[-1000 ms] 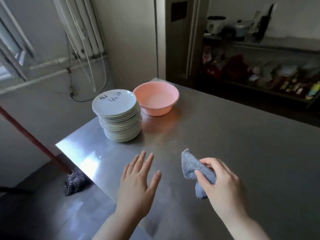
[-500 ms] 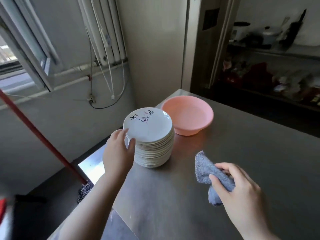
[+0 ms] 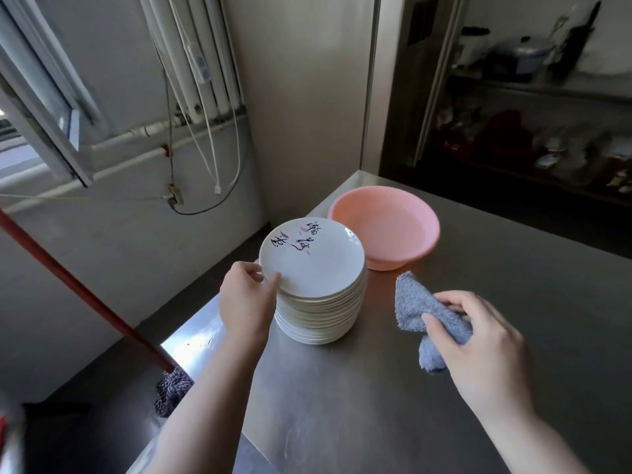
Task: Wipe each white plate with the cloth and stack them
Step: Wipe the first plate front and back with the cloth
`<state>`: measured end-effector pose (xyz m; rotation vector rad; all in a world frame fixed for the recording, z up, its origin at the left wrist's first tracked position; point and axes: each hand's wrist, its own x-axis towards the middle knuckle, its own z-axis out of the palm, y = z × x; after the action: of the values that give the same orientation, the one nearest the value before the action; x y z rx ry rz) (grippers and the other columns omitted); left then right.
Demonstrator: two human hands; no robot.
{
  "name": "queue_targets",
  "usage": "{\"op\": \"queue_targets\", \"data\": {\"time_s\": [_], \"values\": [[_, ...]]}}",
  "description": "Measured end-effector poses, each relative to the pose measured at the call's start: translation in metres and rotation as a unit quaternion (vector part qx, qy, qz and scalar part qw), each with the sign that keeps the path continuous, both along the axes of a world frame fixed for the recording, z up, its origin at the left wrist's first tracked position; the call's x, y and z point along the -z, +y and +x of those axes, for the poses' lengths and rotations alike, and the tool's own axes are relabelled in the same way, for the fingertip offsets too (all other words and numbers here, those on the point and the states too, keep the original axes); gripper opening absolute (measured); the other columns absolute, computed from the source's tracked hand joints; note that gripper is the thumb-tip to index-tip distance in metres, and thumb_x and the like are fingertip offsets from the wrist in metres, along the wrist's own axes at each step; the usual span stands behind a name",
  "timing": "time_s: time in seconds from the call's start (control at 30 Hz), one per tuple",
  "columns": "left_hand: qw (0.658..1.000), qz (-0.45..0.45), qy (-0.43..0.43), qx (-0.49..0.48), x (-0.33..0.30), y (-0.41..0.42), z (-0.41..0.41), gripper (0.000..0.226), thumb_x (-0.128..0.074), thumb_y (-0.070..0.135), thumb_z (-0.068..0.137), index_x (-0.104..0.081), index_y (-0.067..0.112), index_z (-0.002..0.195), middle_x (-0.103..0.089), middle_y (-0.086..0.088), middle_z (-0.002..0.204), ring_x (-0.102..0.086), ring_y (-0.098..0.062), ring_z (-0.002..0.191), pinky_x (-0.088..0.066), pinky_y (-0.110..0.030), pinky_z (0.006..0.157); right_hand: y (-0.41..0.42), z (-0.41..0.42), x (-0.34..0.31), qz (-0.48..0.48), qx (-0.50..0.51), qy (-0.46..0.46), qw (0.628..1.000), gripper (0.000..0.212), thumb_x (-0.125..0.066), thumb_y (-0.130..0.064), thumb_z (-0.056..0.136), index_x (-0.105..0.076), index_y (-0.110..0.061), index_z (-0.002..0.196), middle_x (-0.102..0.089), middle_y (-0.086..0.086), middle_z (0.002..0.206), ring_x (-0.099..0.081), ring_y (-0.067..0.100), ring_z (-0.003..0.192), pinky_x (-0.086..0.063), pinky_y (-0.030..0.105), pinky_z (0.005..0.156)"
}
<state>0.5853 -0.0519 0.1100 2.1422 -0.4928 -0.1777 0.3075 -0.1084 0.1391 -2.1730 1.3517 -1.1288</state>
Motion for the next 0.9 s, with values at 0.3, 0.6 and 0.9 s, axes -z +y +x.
{"op": "queue_targets", "data": {"time_s": [0.3,0.6,0.9], "values": [[0.994,-0.097,0.056,0.003,-0.016,-0.011,0.0,0.019,-0.062,0.014,0.08,-0.06,0.016,0.099,-0.066,0.003,0.093,-0.063,-0.018,0.087,-0.047,-0.031,0.069,0.0,0.012,-0.002,-0.01,0.012,0.003,1.0,0.025,-0.075,-0.019,0.074,-0.06,-0.031,0.088,-0.061,-0.018,0.084,-0.059,0.009,0.07,-0.042,0.027,0.061],[0.962,-0.218,0.163,0.011,-0.025,-0.012,-0.006,0.025,-0.056,0.0,0.081,-0.057,0.011,0.104,-0.07,-0.01,0.084,-0.066,-0.018,0.045,-0.054,-0.03,0.045,-0.007,-0.002,-0.007,-0.009,0.044,-0.008,0.999,0.023,-0.076,-0.013,0.075,-0.063,-0.026,0.088,-0.062,-0.014,0.084,-0.06,0.013,0.072,-0.043,0.027,0.064],[0.926,-0.232,0.211,0.211,-0.031,-0.044,-0.104,0.021,-0.064,0.008,0.085,-0.059,0.026,0.094,-0.072,0.004,0.071,-0.068,-0.017,0.057,-0.056,-0.033,0.047,0.009,-0.099,-0.012,0.006,0.232,0.007,0.973,0.019,-0.071,-0.022,0.079,-0.06,-0.032,0.092,-0.06,-0.021,0.084,-0.057,0.006,0.074,-0.044,0.024,0.061]]}}
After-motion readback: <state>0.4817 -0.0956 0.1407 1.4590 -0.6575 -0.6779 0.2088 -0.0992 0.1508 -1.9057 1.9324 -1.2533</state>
